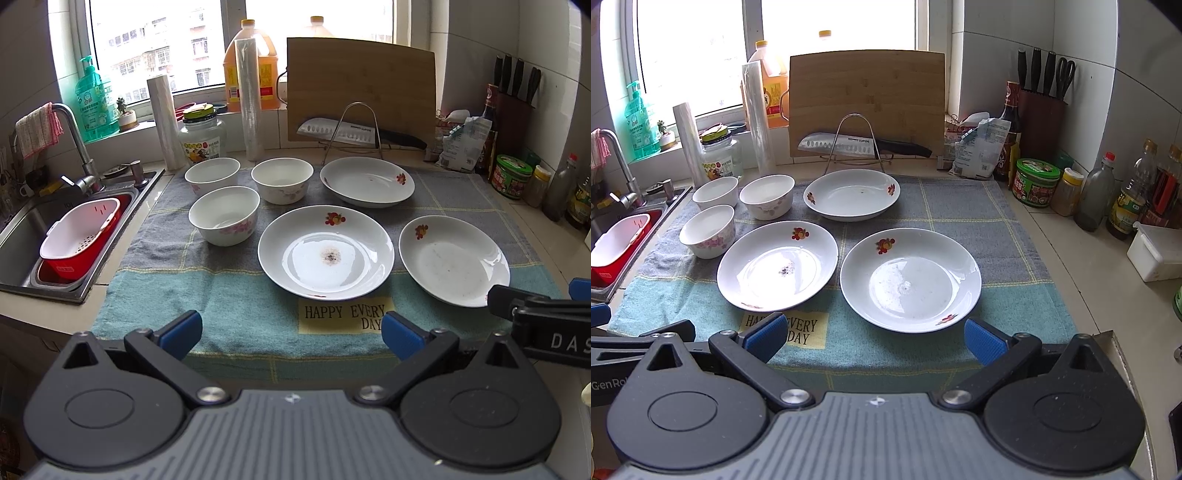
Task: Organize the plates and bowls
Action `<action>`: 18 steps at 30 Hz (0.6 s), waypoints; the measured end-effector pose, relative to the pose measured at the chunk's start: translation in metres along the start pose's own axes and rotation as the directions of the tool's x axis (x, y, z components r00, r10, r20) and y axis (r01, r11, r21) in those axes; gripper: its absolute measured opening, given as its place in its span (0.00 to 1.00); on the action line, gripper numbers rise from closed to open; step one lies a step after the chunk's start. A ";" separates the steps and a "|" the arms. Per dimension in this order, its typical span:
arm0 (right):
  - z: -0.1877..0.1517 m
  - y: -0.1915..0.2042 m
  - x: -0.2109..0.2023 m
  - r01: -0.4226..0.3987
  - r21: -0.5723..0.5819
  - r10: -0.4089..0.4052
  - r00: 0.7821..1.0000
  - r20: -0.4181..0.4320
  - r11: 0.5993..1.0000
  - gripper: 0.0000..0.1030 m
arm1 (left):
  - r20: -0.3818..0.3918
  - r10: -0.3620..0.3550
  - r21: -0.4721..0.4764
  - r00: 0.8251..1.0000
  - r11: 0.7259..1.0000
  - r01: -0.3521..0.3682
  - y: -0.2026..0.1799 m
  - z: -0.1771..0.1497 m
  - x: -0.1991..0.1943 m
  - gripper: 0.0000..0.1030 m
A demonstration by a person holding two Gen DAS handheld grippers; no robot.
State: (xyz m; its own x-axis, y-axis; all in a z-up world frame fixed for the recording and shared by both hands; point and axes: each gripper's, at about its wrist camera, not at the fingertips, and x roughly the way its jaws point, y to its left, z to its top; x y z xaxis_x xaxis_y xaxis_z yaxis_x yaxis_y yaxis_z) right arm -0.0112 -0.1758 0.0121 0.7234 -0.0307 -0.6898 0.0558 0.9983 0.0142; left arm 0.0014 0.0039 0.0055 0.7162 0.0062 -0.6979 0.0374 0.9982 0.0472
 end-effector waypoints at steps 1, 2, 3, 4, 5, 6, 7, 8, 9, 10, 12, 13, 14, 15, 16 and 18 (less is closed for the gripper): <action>0.001 0.000 0.000 0.000 0.000 0.000 1.000 -0.001 1.000 1.00 | -0.001 0.000 -0.001 1.000 1.000 0.000 0.001 0.000 0.000 0.99; 0.001 0.001 0.000 0.000 0.000 0.000 1.000 0.001 1.000 1.00 | 0.000 0.000 0.000 1.000 1.000 0.000 0.001 0.000 0.000 0.99; 0.001 0.000 0.000 0.000 0.000 0.000 1.000 0.000 1.000 1.00 | 0.000 0.000 0.000 1.000 1.000 0.000 0.001 0.000 0.000 0.99; 0.001 0.000 0.000 0.000 0.000 0.000 1.000 0.000 1.000 1.00 | -0.001 0.000 -0.001 1.000 1.000 0.000 0.001 0.001 0.000 0.99; 0.002 0.001 0.000 0.000 0.000 0.000 1.000 0.000 1.000 1.00 | 0.000 0.000 -0.001 1.000 1.000 0.000 0.001 0.000 0.000 0.99; 0.001 0.001 0.000 0.001 0.000 -0.001 1.000 0.001 1.000 1.00 | 0.000 0.000 -0.001 1.000 1.000 0.000 0.001 0.000 0.000 0.99; 0.001 0.001 0.000 0.000 0.000 0.000 1.000 0.001 1.000 1.00 | -0.001 0.000 0.000 1.000 1.000 0.000 0.001 0.000 0.000 0.99; 0.001 0.000 0.000 0.000 0.000 0.000 1.000 0.000 1.000 1.00 | 0.000 0.000 0.001 1.000 1.000 0.000 0.001 0.000 0.000 0.99; 0.001 0.000 0.000 0.000 0.000 0.000 1.000 0.001 1.000 1.00 | 0.000 -0.001 0.000 1.000 1.000 0.001 0.001 0.001 0.000 0.99; 0.001 0.000 0.000 0.000 0.000 0.000 1.000 0.001 1.000 1.00 | -0.001 -0.001 0.000 1.000 1.000 0.001 0.001 0.001 0.000 0.99; 0.001 0.000 0.000 0.000 0.000 0.000 1.000 0.002 1.000 1.00 | 0.000 -0.001 -0.001 1.000 1.000 0.001 0.001 0.001 0.000 0.99; 0.002 0.000 0.000 0.000 0.000 0.000 1.000 0.002 1.000 1.00 | 0.000 -0.002 -0.001 1.000 1.000 0.002 0.002 0.001 0.000 0.99; 0.003 0.001 0.001 0.000 0.000 0.000 1.000 0.001 1.000 1.00 | -0.001 -0.001 -0.001 1.000 1.000 0.001 0.002 0.001 0.000 0.99; 0.003 0.001 0.000 0.000 0.000 0.000 1.000 0.002 1.000 1.00 | 0.000 -0.001 -0.001 1.000 1.000 0.001 0.002 0.001 0.000 0.99; 0.003 0.001 0.000 0.000 0.001 0.000 1.000 0.002 1.000 1.00 | 0.000 -0.001 -0.001 1.000 1.000 0.001 0.002 0.001 0.000 0.99; 0.004 0.001 0.001 -0.002 0.001 0.002 1.000 0.002 1.000 1.00 | -0.002 -0.003 -0.003 1.000 1.000 0.003 0.003 0.001 0.001 0.99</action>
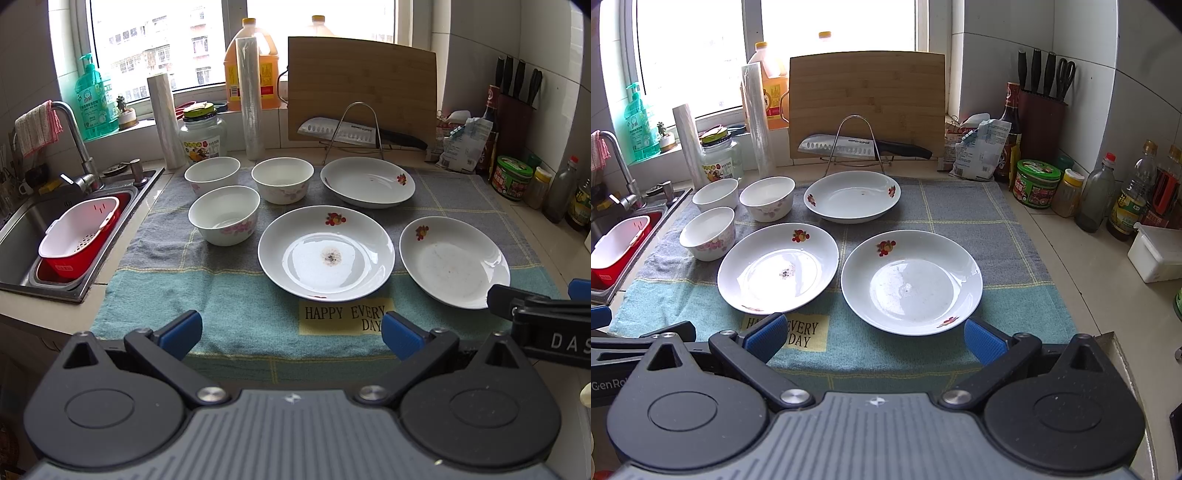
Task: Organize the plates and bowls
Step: 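Move the left tool toward the rim of a fruit-print deep plate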
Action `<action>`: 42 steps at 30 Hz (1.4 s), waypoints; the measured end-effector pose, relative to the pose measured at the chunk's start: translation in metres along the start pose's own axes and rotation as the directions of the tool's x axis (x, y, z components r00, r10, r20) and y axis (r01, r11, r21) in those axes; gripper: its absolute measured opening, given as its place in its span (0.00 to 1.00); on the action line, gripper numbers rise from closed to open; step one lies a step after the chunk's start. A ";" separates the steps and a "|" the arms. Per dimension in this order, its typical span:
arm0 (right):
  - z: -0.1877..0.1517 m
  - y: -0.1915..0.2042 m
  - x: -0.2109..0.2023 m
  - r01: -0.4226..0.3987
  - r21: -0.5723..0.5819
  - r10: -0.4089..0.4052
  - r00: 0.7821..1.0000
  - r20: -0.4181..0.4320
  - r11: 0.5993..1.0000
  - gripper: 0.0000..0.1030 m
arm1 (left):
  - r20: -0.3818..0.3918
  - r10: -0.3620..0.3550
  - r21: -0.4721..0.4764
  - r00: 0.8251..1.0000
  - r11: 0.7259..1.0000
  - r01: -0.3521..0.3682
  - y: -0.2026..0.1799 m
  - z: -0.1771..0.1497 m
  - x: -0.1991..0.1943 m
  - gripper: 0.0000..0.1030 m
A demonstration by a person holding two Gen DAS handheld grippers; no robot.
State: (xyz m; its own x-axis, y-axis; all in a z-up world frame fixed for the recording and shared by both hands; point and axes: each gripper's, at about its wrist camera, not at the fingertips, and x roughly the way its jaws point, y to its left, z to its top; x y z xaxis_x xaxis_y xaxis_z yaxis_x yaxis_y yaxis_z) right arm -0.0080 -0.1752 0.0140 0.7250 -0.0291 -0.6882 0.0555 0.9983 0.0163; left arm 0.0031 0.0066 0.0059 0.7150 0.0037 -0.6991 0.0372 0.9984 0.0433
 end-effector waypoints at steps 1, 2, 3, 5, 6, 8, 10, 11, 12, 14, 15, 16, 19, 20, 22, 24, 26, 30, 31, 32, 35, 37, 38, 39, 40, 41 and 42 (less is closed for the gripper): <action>0.001 0.000 0.000 0.000 0.000 0.000 1.000 0.000 1.000 1.00 | 0.000 0.000 -0.001 1.000 1.000 0.000 0.000 0.000 0.000 0.99; 0.002 0.001 0.001 0.000 -0.001 0.000 1.000 0.001 1.000 1.00 | -0.001 -0.001 -0.001 1.000 1.000 0.001 0.001 0.000 0.001 0.99; 0.000 0.001 0.002 0.001 -0.002 -0.001 1.000 0.003 1.000 1.00 | -0.001 -0.001 -0.001 1.000 1.000 0.001 0.000 0.000 0.002 0.99; 0.001 0.001 0.002 -0.002 -0.001 0.002 1.000 0.004 1.000 1.00 | -0.002 -0.001 -0.001 1.000 1.000 0.001 -0.001 0.000 0.003 0.99; 0.001 0.002 0.003 -0.004 0.000 0.004 1.000 0.006 1.000 1.00 | -0.003 -0.003 -0.002 1.000 1.000 0.003 -0.001 0.001 0.004 0.99; 0.001 0.001 0.004 -0.008 -0.002 0.008 1.000 0.010 1.000 1.00 | -0.004 -0.006 0.001 1.000 1.000 0.006 -0.001 0.001 0.006 0.99; 0.002 0.001 0.006 -0.012 -0.005 0.012 1.000 0.019 1.000 1.00 | -0.002 -0.013 0.003 1.000 1.000 0.013 0.000 0.003 0.007 0.99; 0.000 0.001 0.006 -0.019 -0.006 0.019 0.999 0.027 1.000 1.00 | -0.002 -0.019 0.003 1.000 1.000 0.019 0.000 0.003 0.008 0.99; -0.001 -0.001 0.006 -0.029 -0.007 0.029 0.999 0.038 1.000 1.00 | 0.001 -0.026 0.004 1.000 1.000 0.026 0.000 0.004 0.009 0.99; -0.001 -0.001 0.007 -0.039 -0.014 0.040 0.998 0.047 0.999 1.00 | 0.003 -0.038 0.007 0.999 0.999 0.038 0.001 0.005 0.011 0.99; -0.002 -0.001 0.007 -0.044 -0.022 0.045 0.997 0.057 0.999 1.00 | 0.002 -0.042 0.007 0.999 0.999 0.042 0.001 0.005 0.012 0.99; -0.002 -0.001 0.008 -0.045 -0.027 0.047 0.997 0.063 0.999 1.00 | 0.002 -0.046 0.007 0.999 0.999 0.046 0.001 0.006 0.014 0.99; -0.001 -0.001 0.009 -0.053 -0.035 0.056 0.995 0.081 0.998 1.00 | 0.000 -0.052 0.001 0.999 0.999 0.052 0.002 0.006 0.019 0.99; -0.001 -0.001 0.010 -0.057 -0.035 0.060 0.994 0.087 0.998 1.00 | -0.002 -0.056 -0.001 0.998 0.998 0.056 0.003 0.007 0.021 0.99; 0.000 -0.003 0.011 -0.059 -0.037 0.063 0.994 0.094 0.998 1.00 | -0.005 -0.062 -0.005 0.998 0.998 0.062 0.004 0.008 0.024 0.99; 0.001 -0.005 0.013 -0.059 -0.038 0.063 0.992 0.106 0.998 1.00 | -0.009 -0.067 0.000 0.998 0.998 0.067 0.005 0.011 0.028 0.99; 0.002 -0.008 0.015 -0.063 -0.036 0.067 0.991 0.114 0.997 1.00 | -0.009 -0.074 0.009 0.997 0.997 0.074 0.005 0.013 0.032 0.99; 0.000 -0.015 0.023 -0.055 -0.045 0.060 0.991 0.116 0.997 1.00 | -0.007 -0.082 0.020 0.997 0.996 0.082 0.005 0.017 0.042 0.99; -0.001 -0.017 0.026 -0.052 -0.048 0.057 0.992 0.113 0.997 1.00 | -0.007 -0.086 0.020 0.996 0.996 0.087 0.006 0.018 0.044 0.99; -0.003 -0.019 0.030 -0.048 -0.052 0.053 0.993 0.107 0.998 1.00 | -0.008 -0.093 0.021 0.996 0.995 0.093 0.006 0.019 0.047 0.99; -0.008 -0.026 0.043 -0.037 -0.065 0.042 0.996 0.073 0.997 1.00 | -0.001 -0.102 0.034 0.995 0.994 0.102 0.006 0.020 0.055 0.99; -0.013 -0.030 0.053 -0.026 -0.072 0.030 0.998 0.048 0.997 1.00 | -0.006 -0.099 0.046 0.995 0.994 0.099 0.006 0.021 0.062 0.99; -0.016 -0.033 0.059 -0.024 -0.075 0.027 0.999 0.033 0.997 1.00 | -0.010 -0.101 0.049 0.995 0.994 0.102 0.005 0.021 0.065 0.99; -0.019 -0.035 0.064 -0.021 -0.076 0.023 1.000 0.022 0.997 1.00 | -0.013 -0.104 0.052 0.994 0.993 0.105 0.005 0.022 0.068 0.99; -0.021 -0.037 0.068 -0.018 -0.075 0.019 1.000 0.014 0.997 1.00 | -0.017 -0.106 0.055 0.994 0.993 0.107 0.005 0.022 0.071 0.99; -0.024 -0.039 0.074 -0.015 -0.074 0.015 1.000 0.002 0.997 1.00 | -0.022 -0.111 0.063 0.994 0.992 0.112 0.005 0.023 0.074 0.99; -0.028 -0.043 0.081 -0.010 -0.072 0.010 1.000 -0.008 0.997 1.00 | -0.025 -0.116 0.071 0.993 0.990 0.118 0.004 0.023 0.076 0.99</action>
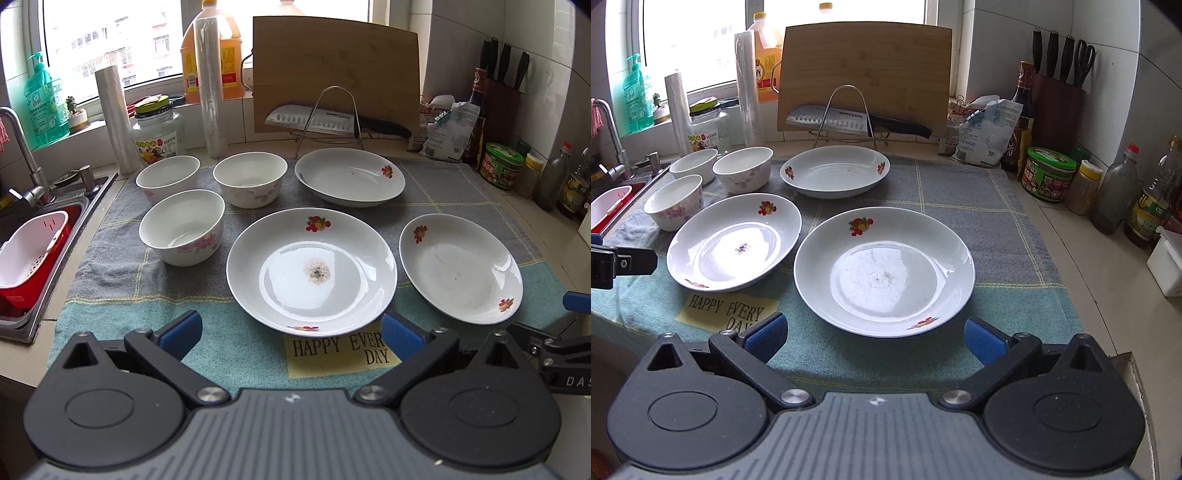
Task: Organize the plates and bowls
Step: 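Move the left tool toward the rim of a fruit-print deep plate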
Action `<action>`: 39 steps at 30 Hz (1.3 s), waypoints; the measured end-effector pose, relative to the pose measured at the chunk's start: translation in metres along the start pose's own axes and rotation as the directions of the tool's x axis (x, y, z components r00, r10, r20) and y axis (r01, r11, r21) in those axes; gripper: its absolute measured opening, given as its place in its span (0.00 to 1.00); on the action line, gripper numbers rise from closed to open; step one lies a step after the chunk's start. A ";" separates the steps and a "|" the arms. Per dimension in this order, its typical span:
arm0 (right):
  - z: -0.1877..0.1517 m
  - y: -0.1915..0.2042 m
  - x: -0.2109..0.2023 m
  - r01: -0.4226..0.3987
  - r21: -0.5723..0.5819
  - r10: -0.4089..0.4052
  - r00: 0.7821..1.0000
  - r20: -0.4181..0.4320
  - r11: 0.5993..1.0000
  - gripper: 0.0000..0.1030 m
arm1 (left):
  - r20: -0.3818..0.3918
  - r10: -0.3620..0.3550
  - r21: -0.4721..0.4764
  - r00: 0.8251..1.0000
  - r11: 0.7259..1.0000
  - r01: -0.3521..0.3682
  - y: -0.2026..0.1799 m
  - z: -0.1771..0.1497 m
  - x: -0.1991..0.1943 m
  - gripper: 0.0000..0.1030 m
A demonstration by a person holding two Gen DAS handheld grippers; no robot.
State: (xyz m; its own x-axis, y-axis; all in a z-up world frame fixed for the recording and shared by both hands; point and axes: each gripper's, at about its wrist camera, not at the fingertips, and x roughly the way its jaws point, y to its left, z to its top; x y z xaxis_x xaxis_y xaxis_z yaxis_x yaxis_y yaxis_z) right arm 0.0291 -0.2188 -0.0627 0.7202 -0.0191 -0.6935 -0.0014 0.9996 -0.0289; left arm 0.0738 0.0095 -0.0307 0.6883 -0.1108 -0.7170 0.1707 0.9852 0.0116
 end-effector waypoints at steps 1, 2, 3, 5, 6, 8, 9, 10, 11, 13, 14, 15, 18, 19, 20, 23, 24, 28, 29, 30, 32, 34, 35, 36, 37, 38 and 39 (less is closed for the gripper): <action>-0.002 -0.002 0.005 0.007 0.001 -0.007 1.000 -0.007 1.000 1.00 | -0.006 -0.006 0.014 1.000 1.000 0.006 -0.001 0.001 0.004 0.99; -0.005 -0.005 0.013 0.017 0.000 -0.017 1.000 -0.020 1.000 1.00 | -0.015 -0.008 0.022 1.000 1.000 0.008 -0.003 0.002 0.008 0.99; -0.008 -0.008 0.021 0.023 0.001 -0.023 0.999 -0.035 1.000 1.00 | -0.023 -0.012 0.025 1.000 1.000 0.012 -0.003 0.003 0.011 0.99; -0.012 -0.013 0.035 0.021 0.013 -0.020 0.998 -0.058 1.000 1.00 | -0.034 -0.030 0.030 0.999 0.999 0.031 -0.004 0.006 0.017 0.99; -0.014 -0.015 0.041 0.015 0.020 -0.014 0.998 -0.067 1.000 1.00 | -0.039 -0.039 0.036 0.998 0.999 0.041 -0.005 0.008 0.020 0.99; -0.015 -0.018 0.052 0.009 0.024 -0.007 0.996 -0.084 1.000 1.00 | -0.050 -0.049 0.056 0.998 0.997 0.052 -0.008 0.012 0.026 0.99; -0.016 -0.018 0.056 0.008 0.023 -0.006 0.996 -0.088 1.000 1.00 | -0.057 -0.052 0.066 0.997 0.996 0.055 -0.010 0.014 0.030 0.99; -0.017 -0.018 0.060 0.007 0.020 -0.006 0.996 -0.091 1.000 1.00 | -0.063 -0.053 0.075 0.997 0.995 0.058 -0.011 0.017 0.033 0.99; -0.017 -0.018 0.066 0.010 0.021 -0.007 0.995 -0.098 1.000 1.00 | -0.067 -0.056 0.084 0.996 0.995 0.061 -0.013 0.020 0.037 0.99; -0.018 -0.020 0.074 0.010 0.033 -0.007 0.994 -0.109 0.999 1.00 | -0.073 -0.065 0.100 0.995 0.992 0.072 -0.015 0.027 0.043 0.99; -0.017 -0.022 0.078 0.014 0.039 -0.010 0.994 -0.111 0.999 1.00 | -0.075 -0.070 0.107 0.995 0.991 0.077 -0.017 0.030 0.046 0.99; -0.017 -0.023 0.081 0.016 0.042 -0.011 0.994 -0.111 0.999 1.00 | -0.076 -0.074 0.116 0.994 0.990 0.082 -0.018 0.034 0.049 0.99; -0.014 -0.026 0.089 0.021 0.045 -0.016 0.993 -0.113 0.999 1.00 | -0.080 -0.090 0.150 0.993 0.983 0.101 -0.026 0.045 0.060 0.99; -0.014 -0.025 0.091 0.024 0.040 -0.019 0.993 -0.114 0.999 1.00 | -0.085 -0.095 0.164 0.992 0.981 0.108 -0.029 0.049 0.064 0.99; -0.013 -0.024 0.092 0.026 0.031 -0.022 0.993 -0.115 0.999 1.00 | -0.090 -0.102 0.176 0.991 0.977 0.116 -0.032 0.053 0.069 0.99; -0.012 -0.023 0.094 0.013 0.018 -0.011 0.993 -0.114 1.000 1.00 | -0.105 -0.127 0.208 0.986 0.967 0.146 -0.043 0.065 0.082 0.99; -0.012 -0.023 0.094 0.010 0.013 -0.009 0.994 -0.113 1.000 1.00 | -0.106 -0.140 0.220 0.984 0.962 0.161 -0.046 0.068 0.086 0.99; -0.012 -0.023 0.094 0.006 0.010 -0.005 0.994 -0.109 1.000 1.00 | -0.123 -0.185 0.260 0.975 0.942 0.212 -0.059 0.081 0.100 0.99; -0.012 -0.023 0.095 0.007 0.010 -0.006 0.993 -0.114 1.000 1.00 | -0.128 -0.202 0.265 0.971 0.937 0.229 -0.062 0.084 0.103 0.99; -0.011 -0.023 0.095 0.007 0.010 -0.006 0.993 -0.115 1.000 1.00 | -0.134 -0.217 0.269 0.967 0.931 0.246 -0.064 0.087 0.107 0.99; -0.011 -0.023 0.095 0.007 0.007 -0.006 0.993 -0.117 1.000 1.00 | -0.147 -0.243 0.283 0.959 0.918 0.276 -0.070 0.091 0.112 0.99; -0.011 -0.023 0.095 0.006 0.006 -0.005 0.993 -0.120 1.000 1.00 | -0.156 -0.259 0.307 0.953 0.905 0.296 -0.078 0.096 0.118 0.99; -0.011 -0.022 0.095 0.005 0.006 -0.005 0.993 -0.121 1.000 1.00 | -0.159 -0.263 0.315 0.952 0.900 0.301 -0.081 0.097 0.120 0.99; -0.011 -0.023 0.095 0.004 0.005 -0.004 0.993 -0.121 1.000 1.00 | -0.162 -0.264 0.326 0.951 0.895 0.304 -0.087 0.099 0.122 0.99; -0.011 -0.023 0.096 0.001 0.001 -0.001 0.993 -0.120 1.000 1.00 | -0.165 -0.269 0.332 0.949 0.891 0.311 -0.090 0.100 0.123 0.99; -0.011 -0.023 0.096 -0.005 -0.005 0.004 0.993 -0.115 1.000 1.00 | -0.168 -0.274 0.339 0.947 0.886 0.316 -0.094 0.101 0.124 0.99; -0.011 -0.024 0.096 -0.014 -0.014 0.013 0.994 -0.111 1.000 1.00 | -0.171 -0.273 0.344 0.947 0.884 0.317 -0.097 0.101 0.125 0.99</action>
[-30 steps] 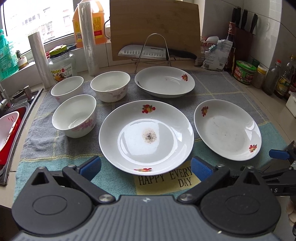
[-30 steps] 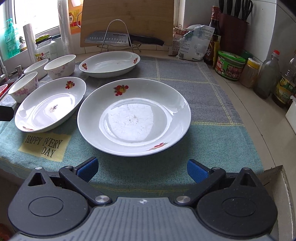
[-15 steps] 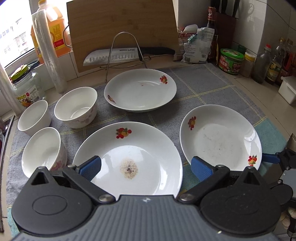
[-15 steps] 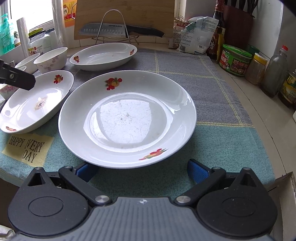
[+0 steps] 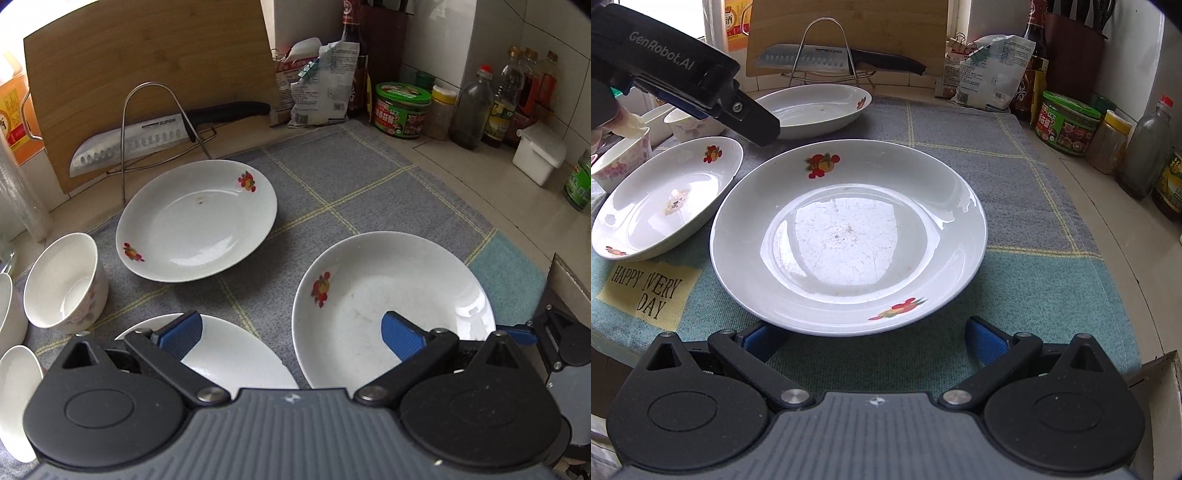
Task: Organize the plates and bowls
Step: 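Move the left tool toward the rim of a fruit-print deep plate, then close the left tool on the deep plate's rim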
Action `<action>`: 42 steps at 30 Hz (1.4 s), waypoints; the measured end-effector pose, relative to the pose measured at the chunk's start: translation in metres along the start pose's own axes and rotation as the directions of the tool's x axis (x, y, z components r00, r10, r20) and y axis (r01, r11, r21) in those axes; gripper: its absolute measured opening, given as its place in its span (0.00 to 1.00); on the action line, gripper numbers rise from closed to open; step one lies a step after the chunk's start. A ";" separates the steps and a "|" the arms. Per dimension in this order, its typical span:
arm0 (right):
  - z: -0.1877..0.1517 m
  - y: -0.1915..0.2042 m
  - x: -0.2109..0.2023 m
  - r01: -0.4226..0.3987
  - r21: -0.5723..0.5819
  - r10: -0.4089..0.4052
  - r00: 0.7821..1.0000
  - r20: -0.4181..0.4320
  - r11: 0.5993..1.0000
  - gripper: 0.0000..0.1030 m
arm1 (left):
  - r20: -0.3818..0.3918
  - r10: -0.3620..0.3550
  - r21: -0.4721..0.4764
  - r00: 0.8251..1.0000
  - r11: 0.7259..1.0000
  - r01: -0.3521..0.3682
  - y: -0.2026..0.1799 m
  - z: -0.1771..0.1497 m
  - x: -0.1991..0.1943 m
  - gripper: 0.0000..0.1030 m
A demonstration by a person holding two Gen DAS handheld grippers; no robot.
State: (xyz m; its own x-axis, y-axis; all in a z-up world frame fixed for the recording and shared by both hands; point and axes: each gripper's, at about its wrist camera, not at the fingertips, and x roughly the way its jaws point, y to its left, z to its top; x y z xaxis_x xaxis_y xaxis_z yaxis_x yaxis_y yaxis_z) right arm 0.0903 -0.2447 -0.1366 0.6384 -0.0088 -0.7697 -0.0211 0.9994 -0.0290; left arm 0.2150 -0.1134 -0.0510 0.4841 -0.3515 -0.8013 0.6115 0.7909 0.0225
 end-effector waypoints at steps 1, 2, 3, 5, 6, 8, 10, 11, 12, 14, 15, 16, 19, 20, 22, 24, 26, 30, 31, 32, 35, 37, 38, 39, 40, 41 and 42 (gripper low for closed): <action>0.000 -0.001 0.000 -0.009 -0.010 0.009 1.000 0.003 1.000 1.00 | -0.002 0.002 0.006 1.000 1.000 -0.002 -0.002 0.002 0.003 0.99; 0.000 -0.002 0.001 -0.020 -0.022 0.020 1.000 0.007 1.000 1.00 | -0.005 0.005 0.011 1.000 1.000 -0.005 -0.005 0.004 0.005 0.99; 0.000 -0.003 0.001 -0.030 -0.033 0.030 0.999 0.011 0.999 1.00 | -0.007 0.011 0.014 1.000 1.000 -0.011 -0.006 0.005 0.007 0.99; 0.001 -0.004 0.002 -0.045 -0.052 0.046 0.999 0.014 0.998 1.00 | -0.017 0.029 0.016 0.999 0.999 -0.029 -0.012 0.008 0.012 0.99; 0.001 -0.005 0.002 -0.053 -0.062 0.054 0.998 0.015 0.997 1.00 | -0.021 0.032 0.015 0.999 0.999 -0.031 -0.014 0.009 0.014 0.99; 0.002 -0.006 0.003 -0.070 -0.083 0.071 0.997 0.016 0.994 1.00 | -0.033 0.016 0.023 0.999 1.000 -0.015 -0.017 0.013 0.020 0.99; 0.004 -0.007 0.004 -0.085 -0.100 0.086 0.996 0.014 0.991 1.00 | -0.047 0.005 0.039 0.999 0.999 -0.003 -0.021 0.016 0.028 0.99; 0.004 -0.008 0.004 -0.089 -0.105 0.091 0.996 0.013 0.991 1.00 | -0.062 0.008 0.047 0.998 0.999 -0.005 -0.023 0.017 0.032 0.99; 0.004 -0.007 0.004 -0.091 -0.108 0.093 0.996 0.014 0.990 1.00 | -0.076 0.005 0.056 0.997 0.998 0.000 -0.025 0.018 0.036 0.99; 0.003 -0.007 0.004 -0.095 -0.111 0.097 0.995 0.021 0.989 1.00 | -0.090 -0.010 0.081 0.996 0.997 0.017 -0.029 0.020 0.043 0.99; 0.002 -0.007 0.004 -0.096 -0.112 0.099 0.995 0.024 0.989 1.00 | -0.104 -0.013 0.095 0.994 0.995 0.023 -0.031 0.022 0.048 0.99; 0.001 -0.007 0.004 -0.096 -0.111 0.099 0.995 0.026 0.989 1.00 | -0.121 -0.020 0.109 0.992 0.993 0.034 -0.033 0.024 0.054 0.99; 0.000 -0.006 0.003 -0.091 -0.106 0.095 0.995 0.031 0.990 1.00 | -0.149 -0.052 0.133 0.987 0.988 0.072 -0.032 0.029 0.068 0.99; 0.000 -0.006 0.003 -0.088 -0.104 0.092 0.995 0.033 0.991 1.00 | -0.161 -0.067 0.139 0.985 0.986 0.090 -0.031 0.030 0.072 0.99; 0.000 -0.005 0.002 -0.085 -0.100 0.088 0.996 0.033 0.991 1.00 | -0.188 -0.095 0.150 0.977 0.981 0.124 -0.029 0.031 0.080 0.99; 0.000 -0.004 0.002 -0.078 -0.093 0.081 0.996 0.028 0.993 1.00 | -0.224 -0.123 0.163 0.967 0.973 0.162 -0.028 0.031 0.087 0.99; 0.000 -0.005 0.002 -0.077 -0.093 0.080 0.996 0.032 0.993 1.00 | -0.252 -0.142 0.175 0.957 0.966 0.189 -0.029 0.030 0.092 0.99; 0.000 -0.003 0.002 -0.068 -0.082 0.070 0.997 0.031 0.994 1.00 | -0.292 -0.181 0.190 0.939 0.951 0.243 -0.029 0.027 0.100 0.99; 0.000 -0.003 0.002 -0.065 -0.078 0.067 0.997 0.032 0.995 1.00 | -0.293 -0.188 0.200 0.938 0.947 0.253 -0.030 0.026 0.100 1.00; 0.000 -0.003 0.002 -0.062 -0.076 0.065 0.997 0.034 0.995 1.00 | -0.293 -0.192 0.208 0.937 0.944 0.258 -0.030 0.027 0.100 1.00; -0.001 -0.002 0.002 -0.058 -0.070 0.061 0.997 0.039 0.996 1.00 | -0.301 -0.197 0.219 0.933 0.938 0.269 -0.029 0.029 0.102 1.00; -0.001 -0.002 0.002 -0.055 -0.067 0.057 0.998 0.040 0.996 1.00 | -0.307 -0.198 0.226 0.931 0.935 0.273 -0.029 0.031 0.103 1.00; -0.001 -0.002 0.002 -0.053 -0.066 0.056 0.998 0.042 0.996 1.00 | -0.309 -0.199 0.227 0.930 0.934 0.275 -0.029 0.031 0.103 1.00; -0.001 -0.002 0.001 -0.052 -0.064 0.055 0.997 0.046 0.997 1.00 | -0.310 -0.199 0.229 0.930 0.933 0.276 -0.028 0.031 0.103 1.00; -0.002 -0.002 0.001 -0.051 -0.062 0.054 0.997 0.050 0.997 1.00 | -0.310 -0.200 0.232 0.929 0.932 0.278 -0.028 0.031 0.103 1.00; -0.003 -0.002 0.001 -0.049 -0.061 0.053 0.997 0.055 0.997 1.00 | -0.312 -0.200 0.233 0.929 0.931 0.280 -0.028 0.031 0.103 1.00; -0.003 -0.001 0.001 -0.048 -0.060 0.051 0.997 0.060 0.997 1.00 | -0.315 -0.200 0.238 0.928 0.930 0.282 -0.028 0.032 0.104 1.00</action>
State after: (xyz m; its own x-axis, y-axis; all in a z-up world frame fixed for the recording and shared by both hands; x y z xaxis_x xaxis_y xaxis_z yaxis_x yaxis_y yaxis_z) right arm 0.0882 -0.2462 -0.1395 0.6812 0.0445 -0.7307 -0.0973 0.9948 -0.0301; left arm 0.2678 -0.1878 -0.1160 0.1293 -0.3263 -0.9364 0.8538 0.5169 -0.0622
